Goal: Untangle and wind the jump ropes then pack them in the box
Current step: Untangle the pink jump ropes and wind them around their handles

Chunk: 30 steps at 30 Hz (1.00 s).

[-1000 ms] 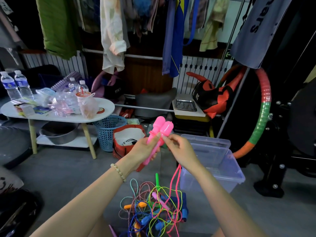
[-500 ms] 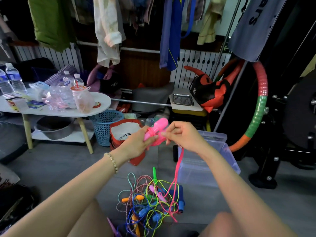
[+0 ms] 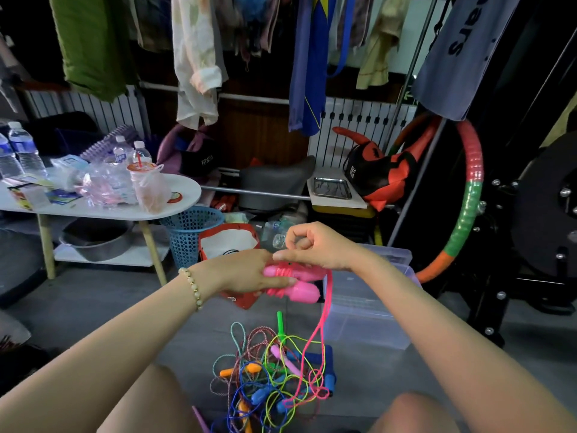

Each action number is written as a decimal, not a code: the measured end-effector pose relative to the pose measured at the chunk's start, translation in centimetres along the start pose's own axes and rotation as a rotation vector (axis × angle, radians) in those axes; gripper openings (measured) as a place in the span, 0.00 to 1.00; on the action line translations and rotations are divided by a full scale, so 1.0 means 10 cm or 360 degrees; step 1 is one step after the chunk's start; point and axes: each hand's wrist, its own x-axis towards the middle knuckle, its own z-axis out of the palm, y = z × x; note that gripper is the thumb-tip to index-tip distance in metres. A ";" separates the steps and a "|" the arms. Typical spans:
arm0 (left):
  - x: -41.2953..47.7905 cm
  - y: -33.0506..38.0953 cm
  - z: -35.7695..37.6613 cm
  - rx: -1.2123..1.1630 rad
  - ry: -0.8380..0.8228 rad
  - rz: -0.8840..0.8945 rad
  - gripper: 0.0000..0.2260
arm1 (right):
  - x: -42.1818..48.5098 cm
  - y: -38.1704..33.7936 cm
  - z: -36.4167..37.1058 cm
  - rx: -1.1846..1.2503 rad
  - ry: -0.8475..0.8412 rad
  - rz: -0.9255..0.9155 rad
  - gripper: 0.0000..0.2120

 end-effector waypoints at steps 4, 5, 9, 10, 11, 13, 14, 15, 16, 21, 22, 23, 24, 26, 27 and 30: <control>-0.04 -0.02 -0.03 -0.0126 -0.0231 0.0140 0.21 | 0.03 0.03 0.08 -0.0164 0.0104 -0.0044 0.23; -0.06 -0.02 -0.05 -0.0325 -0.0311 0.0138 0.20 | 0.02 0.05 0.08 -0.0086 0.0111 -0.0018 0.25; -0.20 -0.04 -0.07 -0.1169 -0.0350 0.0064 0.24 | -0.10 0.19 0.04 0.0509 0.0136 0.0190 0.43; -0.22 -0.04 -0.04 -0.1371 -0.0290 0.0028 0.22 | -0.14 0.21 0.09 0.0696 0.0145 0.0168 0.42; -0.22 -0.03 -0.01 -0.1514 -0.0216 0.0014 0.21 | -0.16 0.24 0.16 0.0830 0.0181 0.0145 0.40; -0.18 0.02 0.09 -0.1700 -0.0049 -0.0023 0.20 | -0.19 0.23 0.30 0.0850 0.0295 0.0119 0.36; -0.14 0.04 0.14 -0.1794 0.0035 -0.0055 0.21 | -0.19 0.22 0.36 0.0779 0.0378 0.0091 0.29; -0.10 0.07 0.17 -0.1885 0.0108 -0.0093 0.21 | -0.18 0.22 0.40 0.0705 0.0447 0.0060 0.21; -0.07 0.11 0.19 -0.1974 0.0166 -0.0134 0.21 | -0.18 0.19 0.44 0.0674 0.0490 0.0044 0.14; -0.01 0.11 0.28 -0.1913 0.0243 -0.0110 0.20 | -0.20 0.21 0.49 0.1030 0.0562 0.0260 0.12; -0.01 0.10 0.30 -0.1898 0.0278 -0.0143 0.18 | -0.20 0.21 0.47 0.1063 0.0563 0.0317 0.15; -0.01 0.10 0.31 -0.1875 0.0315 -0.0175 0.17 | -0.19 0.22 0.46 0.1082 0.0572 0.0373 0.16; -0.02 0.10 0.33 -0.1810 0.0361 -0.0180 0.15 | -0.19 0.22 0.45 0.1084 0.0588 0.0418 0.17; -0.01 0.13 0.34 -0.1568 0.0484 -0.0105 0.13 | -0.17 0.22 0.44 0.1085 0.0654 0.0477 0.17; 0.00 0.14 0.35 -0.1439 0.0553 -0.0054 0.12 | -0.17 0.22 0.45 0.1082 0.0691 0.0493 0.16; 0.00 0.17 0.33 -0.1166 0.0711 0.0044 0.13 | -0.17 0.20 0.47 0.1085 0.0748 0.0519 0.15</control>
